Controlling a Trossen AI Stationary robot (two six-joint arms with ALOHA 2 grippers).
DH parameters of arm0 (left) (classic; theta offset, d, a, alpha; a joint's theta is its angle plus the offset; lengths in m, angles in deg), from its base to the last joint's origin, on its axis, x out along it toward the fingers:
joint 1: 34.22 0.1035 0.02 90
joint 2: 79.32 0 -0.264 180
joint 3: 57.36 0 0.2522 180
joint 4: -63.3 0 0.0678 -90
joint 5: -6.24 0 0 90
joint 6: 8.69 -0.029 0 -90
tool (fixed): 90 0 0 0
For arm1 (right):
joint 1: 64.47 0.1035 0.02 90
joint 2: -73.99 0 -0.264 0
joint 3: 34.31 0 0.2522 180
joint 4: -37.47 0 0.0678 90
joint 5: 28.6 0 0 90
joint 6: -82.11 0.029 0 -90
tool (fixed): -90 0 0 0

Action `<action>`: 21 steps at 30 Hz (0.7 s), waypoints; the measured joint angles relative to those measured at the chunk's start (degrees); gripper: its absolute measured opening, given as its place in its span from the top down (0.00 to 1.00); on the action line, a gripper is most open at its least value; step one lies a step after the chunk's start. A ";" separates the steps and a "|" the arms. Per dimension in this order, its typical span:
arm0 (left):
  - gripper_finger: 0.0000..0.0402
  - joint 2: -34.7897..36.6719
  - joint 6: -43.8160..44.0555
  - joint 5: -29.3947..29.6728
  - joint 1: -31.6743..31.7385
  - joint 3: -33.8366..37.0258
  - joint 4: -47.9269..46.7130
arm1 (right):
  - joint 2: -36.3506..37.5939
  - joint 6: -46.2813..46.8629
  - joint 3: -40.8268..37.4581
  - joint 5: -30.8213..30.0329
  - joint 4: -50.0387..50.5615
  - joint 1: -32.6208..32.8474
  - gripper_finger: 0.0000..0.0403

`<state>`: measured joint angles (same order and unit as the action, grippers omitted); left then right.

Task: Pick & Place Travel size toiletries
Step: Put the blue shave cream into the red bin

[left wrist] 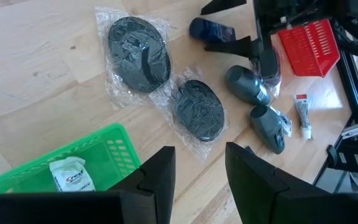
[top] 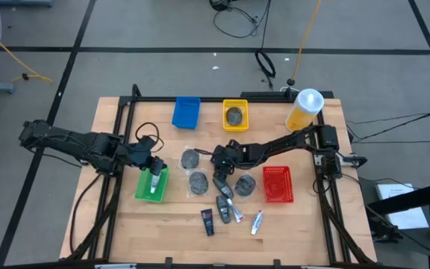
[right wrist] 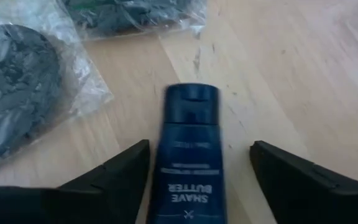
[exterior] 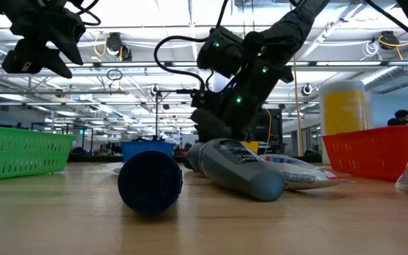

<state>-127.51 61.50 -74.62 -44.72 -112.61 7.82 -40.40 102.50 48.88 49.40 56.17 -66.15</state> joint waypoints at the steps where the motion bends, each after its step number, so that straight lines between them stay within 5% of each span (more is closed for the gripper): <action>1: 0.66 0.00 0.01 -0.01 0.00 0.00 0.00 | 0.00 0.48 0.03 0.01 0.47 -0.13 0.38; 13: 0.66 0.00 -0.99 0.00 -0.02 0.00 -0.01 | 0.28 8.64 0.11 3.00 1.72 -2.22 0.83; 21: 0.66 -0.12 -5.16 -0.01 -0.02 0.00 0.00 | 7.86 7.59 -0.16 0.44 6.13 -2.40 0.91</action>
<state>-127.63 56.34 -74.63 -44.74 -112.61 7.82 -32.54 110.10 48.72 49.84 62.30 -68.55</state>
